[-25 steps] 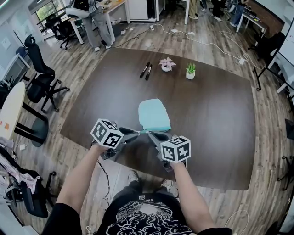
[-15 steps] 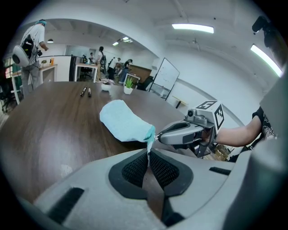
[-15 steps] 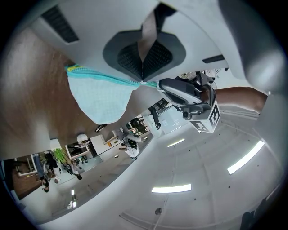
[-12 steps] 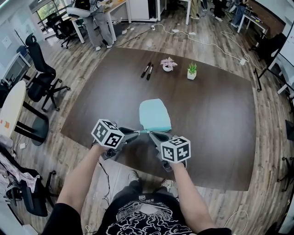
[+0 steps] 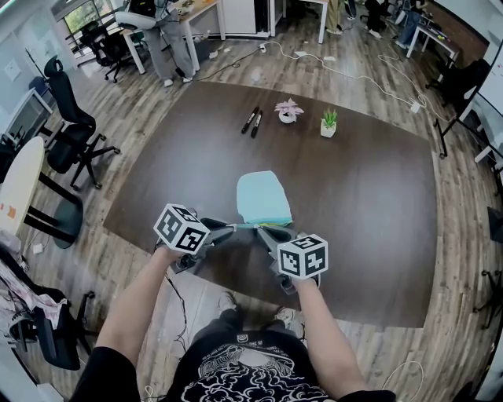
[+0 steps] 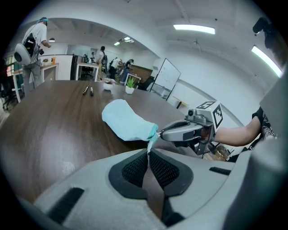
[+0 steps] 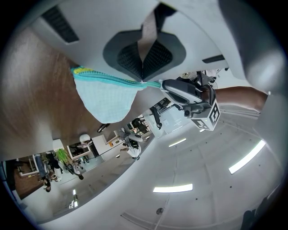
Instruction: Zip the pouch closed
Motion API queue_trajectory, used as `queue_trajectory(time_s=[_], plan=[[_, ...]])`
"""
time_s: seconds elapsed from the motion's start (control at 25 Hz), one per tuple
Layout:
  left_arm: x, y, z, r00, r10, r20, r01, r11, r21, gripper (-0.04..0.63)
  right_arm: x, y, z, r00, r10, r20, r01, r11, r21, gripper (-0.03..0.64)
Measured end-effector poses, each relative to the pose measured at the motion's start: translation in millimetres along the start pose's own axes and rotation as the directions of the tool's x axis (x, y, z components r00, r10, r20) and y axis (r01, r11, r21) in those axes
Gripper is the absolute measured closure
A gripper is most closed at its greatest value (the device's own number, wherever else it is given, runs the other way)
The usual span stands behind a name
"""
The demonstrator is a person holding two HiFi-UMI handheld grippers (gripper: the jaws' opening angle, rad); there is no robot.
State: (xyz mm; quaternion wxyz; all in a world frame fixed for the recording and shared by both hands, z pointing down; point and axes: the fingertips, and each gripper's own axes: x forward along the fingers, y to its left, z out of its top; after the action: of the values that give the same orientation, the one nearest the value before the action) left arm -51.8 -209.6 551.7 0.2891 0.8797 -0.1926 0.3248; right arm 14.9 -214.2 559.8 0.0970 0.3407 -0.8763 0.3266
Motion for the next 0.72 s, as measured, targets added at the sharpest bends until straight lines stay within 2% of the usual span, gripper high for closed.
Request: queue_trajectory(time_s=[0.72], plan=[[-7,15,-10,0.999,0.049,0.019,-0.048,0.997,-0.052,0.572,-3,-8,-4,0.999,-0.039,-0.004,0.039,0.999,0.006,0.617]])
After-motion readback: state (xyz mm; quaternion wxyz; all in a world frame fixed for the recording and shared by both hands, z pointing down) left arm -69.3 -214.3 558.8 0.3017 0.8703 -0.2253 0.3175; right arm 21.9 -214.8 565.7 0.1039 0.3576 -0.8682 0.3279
